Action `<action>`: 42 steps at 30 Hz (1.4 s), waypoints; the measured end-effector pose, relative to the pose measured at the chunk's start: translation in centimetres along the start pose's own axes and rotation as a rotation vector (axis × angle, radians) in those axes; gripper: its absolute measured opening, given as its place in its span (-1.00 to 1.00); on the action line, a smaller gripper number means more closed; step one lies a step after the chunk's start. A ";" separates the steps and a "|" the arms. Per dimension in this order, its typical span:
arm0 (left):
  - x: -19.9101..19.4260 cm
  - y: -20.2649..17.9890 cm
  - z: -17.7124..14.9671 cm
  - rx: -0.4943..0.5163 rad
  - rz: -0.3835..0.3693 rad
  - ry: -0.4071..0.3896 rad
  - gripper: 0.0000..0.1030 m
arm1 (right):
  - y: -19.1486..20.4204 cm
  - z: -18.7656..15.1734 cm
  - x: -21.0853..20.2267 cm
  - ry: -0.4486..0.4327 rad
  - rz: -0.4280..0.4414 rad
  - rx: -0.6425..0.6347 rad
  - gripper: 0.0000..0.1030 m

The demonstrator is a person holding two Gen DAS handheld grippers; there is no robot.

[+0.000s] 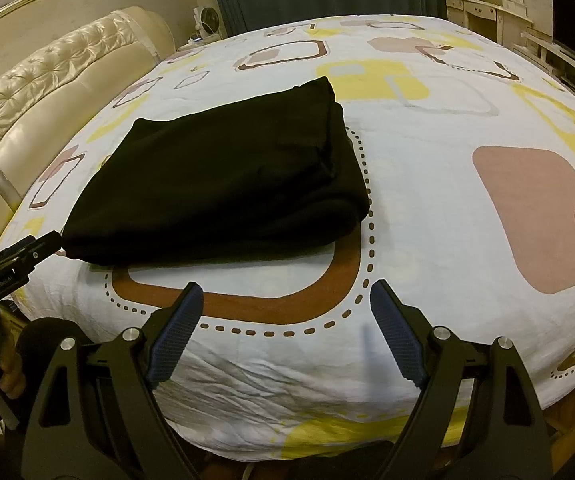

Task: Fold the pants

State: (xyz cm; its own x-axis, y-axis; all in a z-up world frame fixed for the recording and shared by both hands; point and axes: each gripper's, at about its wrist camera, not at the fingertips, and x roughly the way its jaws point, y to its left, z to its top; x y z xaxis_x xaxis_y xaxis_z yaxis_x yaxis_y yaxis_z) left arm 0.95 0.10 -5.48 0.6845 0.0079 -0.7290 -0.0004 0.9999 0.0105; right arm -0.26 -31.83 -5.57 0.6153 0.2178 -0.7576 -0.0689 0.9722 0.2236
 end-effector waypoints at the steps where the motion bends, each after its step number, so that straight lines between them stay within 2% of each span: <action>1: 0.0 0.0 0.0 0.000 -0.002 0.001 0.67 | 0.0 0.0 0.0 0.000 0.000 0.000 0.66; 22: -0.4 -1.0 0.4 0.047 0.008 -0.004 0.67 | 0.3 0.1 -0.1 0.002 0.009 -0.003 0.66; 25: -0.7 -1.0 0.8 0.036 -0.022 -0.006 0.67 | 0.5 0.1 -0.1 0.003 0.011 -0.008 0.66; 30: -1.4 0.0 1.9 -0.033 -0.128 -0.028 0.72 | 0.8 0.0 -0.2 -0.002 0.013 -0.014 0.66; 31: -1.6 0.1 2.1 -0.031 -0.130 -0.041 0.72 | 0.9 0.0 -0.2 -0.003 0.014 -0.014 0.66; 33: -1.9 0.1 2.2 -0.023 -0.103 -0.050 0.72 | 0.9 -0.1 -0.2 -0.001 0.019 -0.013 0.66; 36: -1.9 0.0 2.4 0.019 -0.085 -0.017 0.72 | 0.9 -0.1 -0.2 0.001 0.028 -0.003 0.66; 39: -2.1 0.3 2.9 0.034 -0.014 -0.040 0.72 | 1.0 0.0 -0.2 0.008 0.047 0.013 0.66; 42: -2.0 1.3 4.2 0.023 -0.019 -0.058 0.72 | 1.1 0.4 -0.5 0.003 0.055 0.018 0.66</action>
State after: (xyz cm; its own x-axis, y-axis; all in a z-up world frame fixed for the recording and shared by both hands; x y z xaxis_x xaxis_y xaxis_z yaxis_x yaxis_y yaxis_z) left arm 2.67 1.39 -1.15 0.7253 -0.0126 -0.6884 0.0295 0.9995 0.0127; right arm -0.35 -30.94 -4.68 0.6086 0.2715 -0.7455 -0.0888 0.9570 0.2760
